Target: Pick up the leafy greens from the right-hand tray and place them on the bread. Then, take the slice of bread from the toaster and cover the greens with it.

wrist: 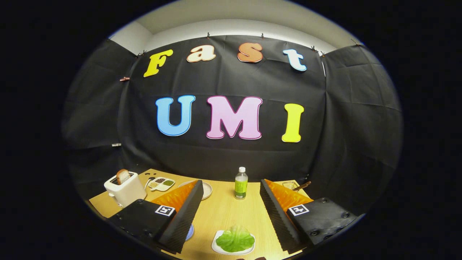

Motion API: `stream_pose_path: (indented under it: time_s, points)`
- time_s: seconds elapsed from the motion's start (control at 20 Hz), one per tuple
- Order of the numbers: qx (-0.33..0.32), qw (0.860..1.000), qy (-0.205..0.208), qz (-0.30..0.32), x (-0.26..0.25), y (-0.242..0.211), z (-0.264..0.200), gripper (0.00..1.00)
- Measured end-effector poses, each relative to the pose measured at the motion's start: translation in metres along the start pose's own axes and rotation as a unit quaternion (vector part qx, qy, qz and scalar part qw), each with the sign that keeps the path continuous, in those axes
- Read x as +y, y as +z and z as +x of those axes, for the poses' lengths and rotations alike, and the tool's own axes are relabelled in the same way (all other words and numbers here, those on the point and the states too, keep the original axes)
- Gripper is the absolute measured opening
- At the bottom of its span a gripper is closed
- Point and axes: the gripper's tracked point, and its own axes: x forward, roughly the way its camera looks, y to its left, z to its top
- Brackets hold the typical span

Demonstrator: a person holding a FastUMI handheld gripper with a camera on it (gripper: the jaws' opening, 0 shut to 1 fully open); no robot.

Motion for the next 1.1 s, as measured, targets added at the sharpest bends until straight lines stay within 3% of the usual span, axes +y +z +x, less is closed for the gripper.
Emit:
stream_pose_path:
  time_s: [0.25,0.7,1.1]
  points:
    - [0.016,1.0,0.011,-0.004,0.008,-0.017,0.002,0.98]
    - [0.11,0.994,0.003,-0.004,-0.001,-0.105,0.021,0.98]
    - [0.236,0.972,0.003,-0.014,-0.007,-0.225,0.049,0.98]
